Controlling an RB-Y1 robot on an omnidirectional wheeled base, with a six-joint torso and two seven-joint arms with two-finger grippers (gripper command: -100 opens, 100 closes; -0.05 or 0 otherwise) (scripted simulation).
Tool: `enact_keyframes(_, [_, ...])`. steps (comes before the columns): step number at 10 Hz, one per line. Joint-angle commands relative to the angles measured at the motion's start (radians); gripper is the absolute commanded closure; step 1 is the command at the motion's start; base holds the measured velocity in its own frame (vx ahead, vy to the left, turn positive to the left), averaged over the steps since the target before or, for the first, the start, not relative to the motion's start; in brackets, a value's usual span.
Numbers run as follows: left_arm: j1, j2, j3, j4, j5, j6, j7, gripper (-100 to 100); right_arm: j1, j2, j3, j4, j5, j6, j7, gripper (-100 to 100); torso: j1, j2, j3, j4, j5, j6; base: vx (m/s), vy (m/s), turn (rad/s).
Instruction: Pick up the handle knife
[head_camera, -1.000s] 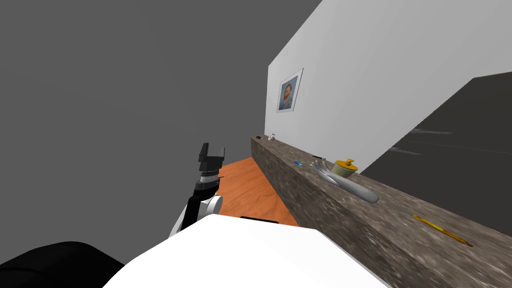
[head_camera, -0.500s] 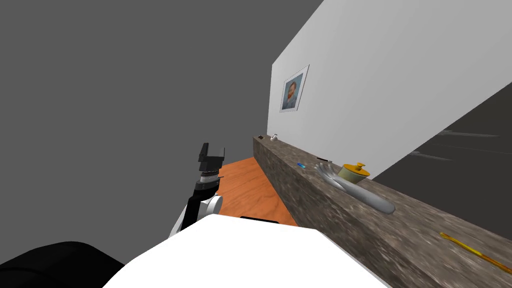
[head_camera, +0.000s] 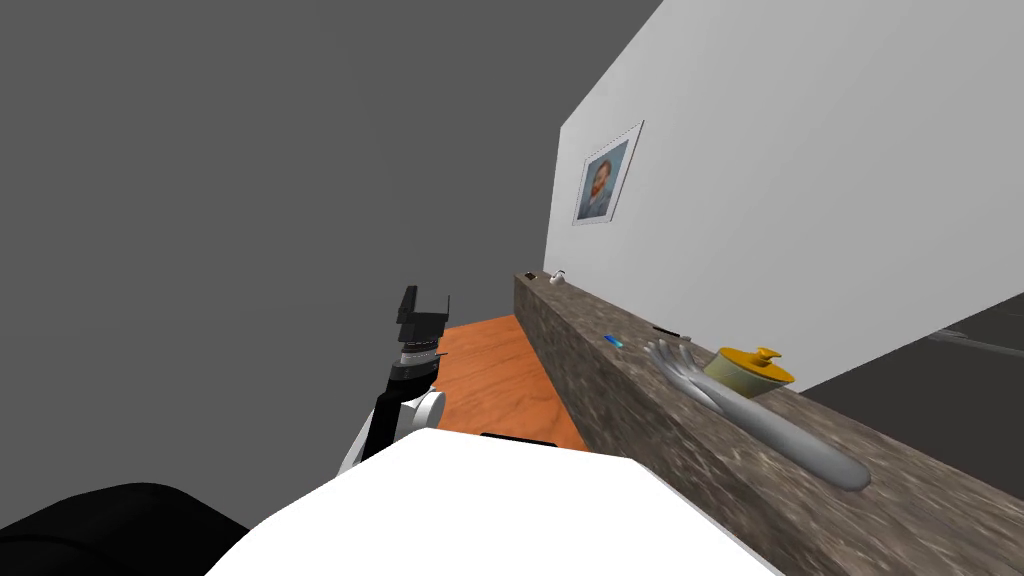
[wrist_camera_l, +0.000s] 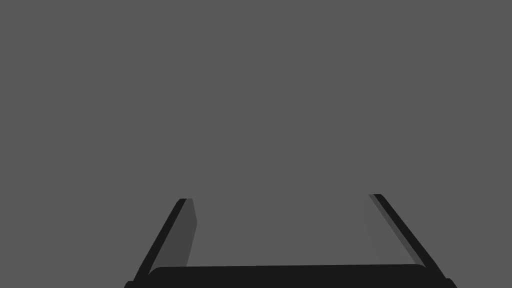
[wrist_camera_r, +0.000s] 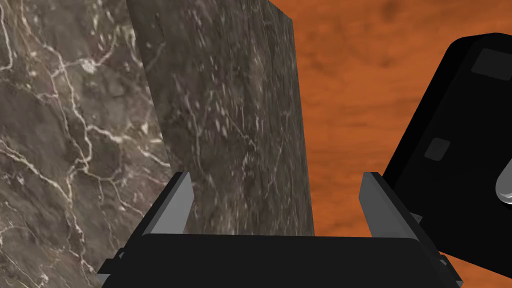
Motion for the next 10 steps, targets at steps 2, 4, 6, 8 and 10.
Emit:
enact_keyframes(2, [0.000,0.000,0.000,0.000,0.000,0.000,0.000,0,0.043,-0.041,-0.014,0.010,0.008,0.008,0.017,-100,0.003,0.001,0.001,0.000,0.001,0.001,0.035,-0.070,0.057])
enact_keyframes(4, [0.000,0.000,0.000,0.000,0.000,0.000,0.000,0,0.058,-0.068,-0.022,0.018,0.016,0.015,0.025,-100,-0.001,-0.001,-0.001,0.000,0.000,-0.001,0.056,-0.158,0.228])
enact_keyframes(6, [0.000,0.000,0.000,0.000,0.000,0.000,0.000,0,0.045,-0.089,0.013,0.025,0.021,0.020,0.032,-100,0.002,0.001,0.001,0.000,0.000,0.001,0.028,-0.101,0.072])
enact_keyframes(8, [0.000,0.000,0.000,0.000,0.000,0.000,0.000,0,0.043,-0.106,0.022,0.029,0.026,0.026,0.040,-100,-0.005,0.000,0.000,0.000,-0.001,-0.001,0.042,-0.220,0.183])
enact_keyframes(10, [0.000,0.000,0.000,0.000,0.000,0.000,0.000,0,0.040,-0.118,0.029,0.031,0.029,0.030,0.047,-100,-0.005,-0.001,0.000,0.000,-0.001,0.000,0.039,-0.175,0.101])
